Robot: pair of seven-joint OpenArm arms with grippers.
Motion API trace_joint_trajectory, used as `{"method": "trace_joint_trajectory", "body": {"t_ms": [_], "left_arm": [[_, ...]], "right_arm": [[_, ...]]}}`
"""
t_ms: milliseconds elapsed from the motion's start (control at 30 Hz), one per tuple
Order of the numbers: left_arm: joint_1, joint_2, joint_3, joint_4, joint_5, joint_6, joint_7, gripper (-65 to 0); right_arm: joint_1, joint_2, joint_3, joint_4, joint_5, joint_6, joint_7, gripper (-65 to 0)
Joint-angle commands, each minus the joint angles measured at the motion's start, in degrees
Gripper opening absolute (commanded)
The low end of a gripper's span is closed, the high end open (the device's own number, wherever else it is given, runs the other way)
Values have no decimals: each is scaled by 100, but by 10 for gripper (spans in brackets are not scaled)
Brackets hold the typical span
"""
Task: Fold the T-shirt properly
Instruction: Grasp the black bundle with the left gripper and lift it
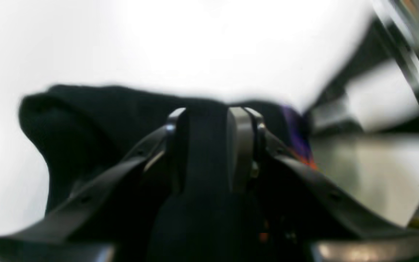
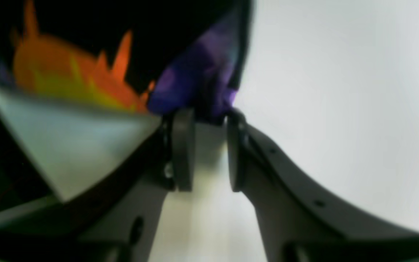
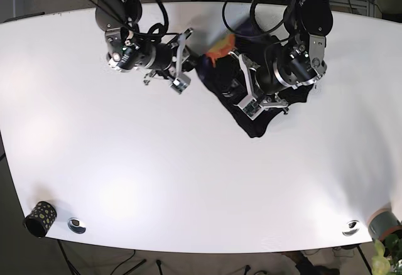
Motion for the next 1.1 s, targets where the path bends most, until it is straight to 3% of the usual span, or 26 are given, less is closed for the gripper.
{"method": "trace_joint_trajectory", "body": {"t_ms": [0,133,200,367,533,700,867,1000,1067], "left_arm": [[-62,-20,-202,118,-81,-8,-127,-486],[-44,-29,-615,127,-81,-8,-127,-479],[0,-29,-852,127,-81,-8,-127,-440],[272,-2,-1257,347,-81,41,-180,-251],[545,15,-1257,558,-90,937,-277,-207],[835,24,-984,567,-81,1684,-892,-204],[1195,-11,-342,549,-64,3188,-1552,-203],[1459,15,238,426,560,4243,-2220,-203],[1556,103,475,294,982,4489,-2545,-203]], "right_arm": [[82,-75,-238,200,108,3,124,-504],[91,-136,-695,217,161,3,124,-506],[118,-154,-713,226,161,3,124,-506],[285,-163,-555,367,416,3,115,-506],[522,-48,-54,147,785,3,115,-506],[821,189,52,-91,1013,3,115,-506],[988,312,61,-91,1022,3,115,-506],[1085,312,61,-231,1031,3,115,-506],[1129,312,61,-381,1040,3,115,-506]]}}
